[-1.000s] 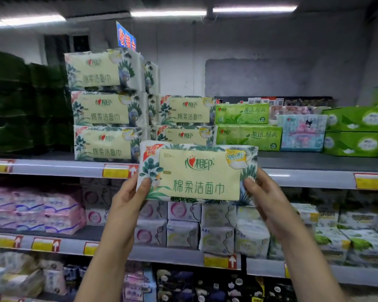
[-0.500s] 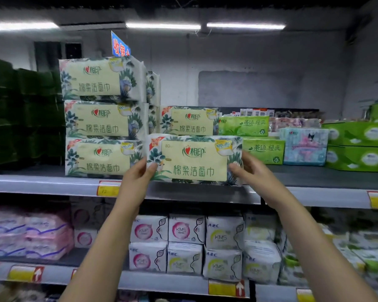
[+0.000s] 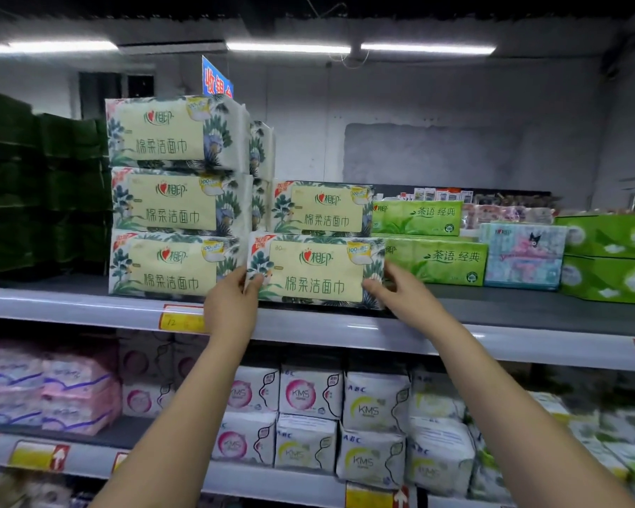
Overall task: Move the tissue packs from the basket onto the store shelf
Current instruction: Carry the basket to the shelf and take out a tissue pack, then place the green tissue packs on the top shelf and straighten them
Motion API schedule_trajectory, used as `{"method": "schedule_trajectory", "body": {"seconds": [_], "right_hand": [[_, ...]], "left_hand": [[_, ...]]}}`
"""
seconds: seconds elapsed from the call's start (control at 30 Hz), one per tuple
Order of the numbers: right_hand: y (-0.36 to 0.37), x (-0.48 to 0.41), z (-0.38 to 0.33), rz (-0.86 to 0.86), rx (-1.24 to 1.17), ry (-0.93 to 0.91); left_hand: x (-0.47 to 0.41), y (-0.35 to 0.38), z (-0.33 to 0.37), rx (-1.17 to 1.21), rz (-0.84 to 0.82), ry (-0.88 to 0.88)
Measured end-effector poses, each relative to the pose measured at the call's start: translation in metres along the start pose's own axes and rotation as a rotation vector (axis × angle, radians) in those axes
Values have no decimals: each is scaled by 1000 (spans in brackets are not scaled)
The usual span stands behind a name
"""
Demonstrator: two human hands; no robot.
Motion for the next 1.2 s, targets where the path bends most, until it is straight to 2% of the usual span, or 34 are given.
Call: {"method": "schedule_trajectory", "body": {"seconds": [0.1, 0.23, 0.4, 0.6, 0.73, 0.87, 0.97, 1.07, 1.2], "right_hand": [[7, -4, 3, 44, 57, 26], [8, -2, 2, 125, 94, 46], [7, -5, 5, 157, 86, 64], [12, -3, 2, 172, 289, 89], [13, 0, 1, 188, 301, 71], [11, 21, -7, 287, 137, -110], [7, 47, -7, 329, -75, -147], [1, 78, 6, 370, -203, -114], [-4, 120, 43, 306, -492, 72]], "left_hand": [[6, -6, 1, 91, 87, 3], [20, -16, -4, 14, 210, 105], [15, -10, -11, -28, 127, 117], [14, -10, -5, -92, 17, 145], [22, -15, 1, -41, -81, 94], [44, -28, 7, 48, -92, 115], [58, -36, 8, 153, -83, 90], [75, -36, 2, 298, -121, 18], [111, -26, -9, 475, -147, -119]]}}
Point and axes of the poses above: each hand's wrist, its own x-axis away from the middle knuckle, its own y-axis out of the palm, z = x × y, the point moved 6 cm from there along -x, towards the middle knuckle, and after that the axes turned 6 degrees about x, right-handed, at the moved point
